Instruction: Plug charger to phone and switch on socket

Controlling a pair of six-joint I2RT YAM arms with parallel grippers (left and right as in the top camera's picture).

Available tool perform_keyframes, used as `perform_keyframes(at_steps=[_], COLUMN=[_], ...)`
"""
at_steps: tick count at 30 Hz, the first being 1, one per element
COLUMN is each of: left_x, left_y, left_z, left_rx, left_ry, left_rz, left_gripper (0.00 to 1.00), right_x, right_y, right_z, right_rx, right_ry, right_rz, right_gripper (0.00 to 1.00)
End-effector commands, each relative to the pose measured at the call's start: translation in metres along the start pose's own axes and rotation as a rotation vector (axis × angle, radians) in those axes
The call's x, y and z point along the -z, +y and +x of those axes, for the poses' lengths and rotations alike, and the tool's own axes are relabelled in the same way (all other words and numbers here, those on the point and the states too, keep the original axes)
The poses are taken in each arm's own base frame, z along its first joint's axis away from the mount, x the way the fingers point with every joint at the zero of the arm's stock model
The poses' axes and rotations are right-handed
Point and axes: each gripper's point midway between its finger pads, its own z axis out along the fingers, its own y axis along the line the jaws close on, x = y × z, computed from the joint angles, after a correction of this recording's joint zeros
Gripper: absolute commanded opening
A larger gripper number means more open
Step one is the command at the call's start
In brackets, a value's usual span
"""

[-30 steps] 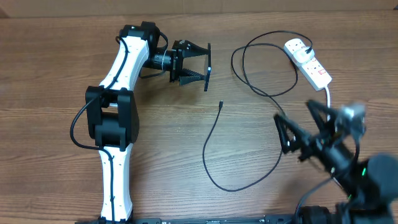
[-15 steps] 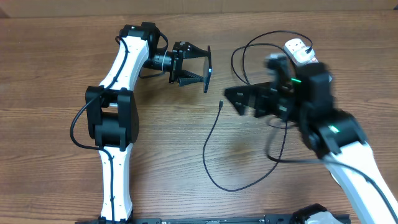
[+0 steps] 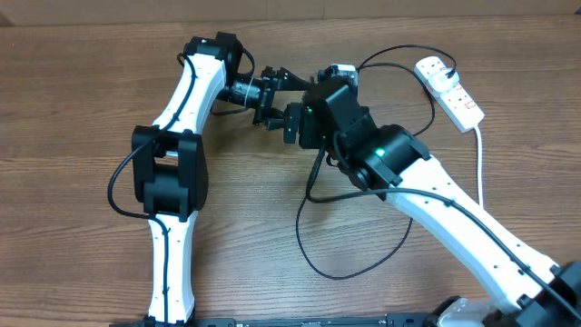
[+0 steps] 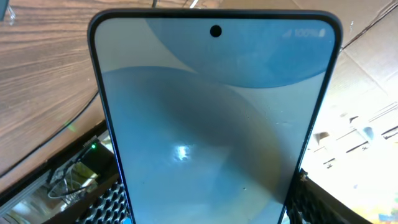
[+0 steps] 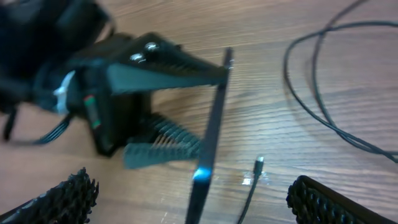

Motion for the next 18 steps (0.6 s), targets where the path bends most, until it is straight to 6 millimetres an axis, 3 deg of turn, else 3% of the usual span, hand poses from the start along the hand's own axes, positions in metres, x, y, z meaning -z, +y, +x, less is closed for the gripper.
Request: perform_keyframes(at_steps=[1, 9, 14, 18], left_x=[-0.001, -0.005, -0.010, -0.015], left_y=[-0.016, -0.019, -0.019, -0.018], left_z=[0.008, 0.013, 0.015, 0.016], left_rx=[0.002, 0.018, 0.015, 0.013], left_ry=[0.038, 0.061, 0.068, 0.075], left_rz=[0.055, 0.072, 0.062, 0.053], left_gripper=[0.61, 0.61, 0.61, 0.61], right_x=[0.006, 0.000, -0.005, -0.013], right_y=[-0.004, -0.006, -0.008, -0.009], right_z=[-0.017, -0.012, -0.007, -0.002], right_rx=[-0.080, -0.117, -0.112, -0.106], right_ry=[-0.067, -0.059, -0.047, -0.032], right_rz=[0.028, 0.035, 0.046, 0.059], right_gripper=[1.00, 1.00, 0.89, 0.86])
